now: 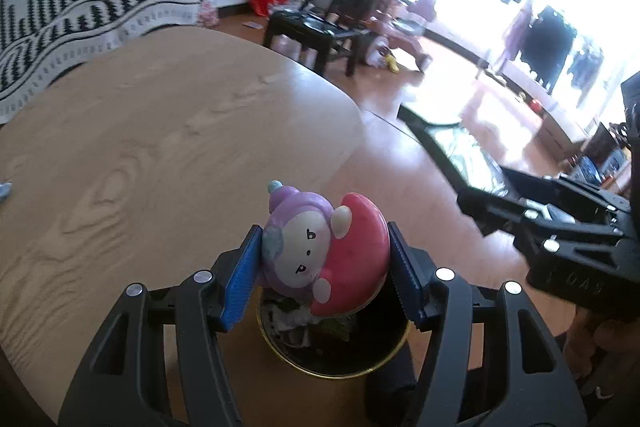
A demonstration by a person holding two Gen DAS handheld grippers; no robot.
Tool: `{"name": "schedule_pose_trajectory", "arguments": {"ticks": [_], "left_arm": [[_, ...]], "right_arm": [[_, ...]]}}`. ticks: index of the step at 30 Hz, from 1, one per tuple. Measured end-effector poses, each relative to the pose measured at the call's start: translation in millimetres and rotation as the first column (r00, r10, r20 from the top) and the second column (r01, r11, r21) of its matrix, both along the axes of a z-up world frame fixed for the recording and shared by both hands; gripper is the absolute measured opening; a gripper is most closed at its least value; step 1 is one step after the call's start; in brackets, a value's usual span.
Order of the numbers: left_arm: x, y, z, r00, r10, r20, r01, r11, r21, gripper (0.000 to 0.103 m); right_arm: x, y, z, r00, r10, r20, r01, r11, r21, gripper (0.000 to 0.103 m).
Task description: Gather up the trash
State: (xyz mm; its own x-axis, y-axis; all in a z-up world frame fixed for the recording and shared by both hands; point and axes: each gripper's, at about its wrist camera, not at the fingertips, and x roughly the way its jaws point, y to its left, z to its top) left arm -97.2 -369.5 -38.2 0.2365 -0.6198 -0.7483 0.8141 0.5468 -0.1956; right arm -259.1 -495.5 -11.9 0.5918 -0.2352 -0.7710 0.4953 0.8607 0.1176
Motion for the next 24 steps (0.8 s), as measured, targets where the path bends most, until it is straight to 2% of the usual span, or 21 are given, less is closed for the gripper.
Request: {"name": "schedule_pose_trajectory", "arguments": {"ticks": [7,24], "left_arm": [[-10.1,-8.3,-15.7,0.999,-0.043,-0.023,0.044,0.998,0.037,0.06],[-9.5,-9.5,-20.4,0.997,-0.067,-0.031,0.069,0.997,0.044,0.06]], "right_arm": [[-11.1,-0.2,-21.7,0.999,-0.008,-0.047,0.011,0.997,0.08,0.055],[-5.2,-5.3,-17.0,0.999,-0.002,-0.044,0.006,0.996,0.084,0.055]]}}
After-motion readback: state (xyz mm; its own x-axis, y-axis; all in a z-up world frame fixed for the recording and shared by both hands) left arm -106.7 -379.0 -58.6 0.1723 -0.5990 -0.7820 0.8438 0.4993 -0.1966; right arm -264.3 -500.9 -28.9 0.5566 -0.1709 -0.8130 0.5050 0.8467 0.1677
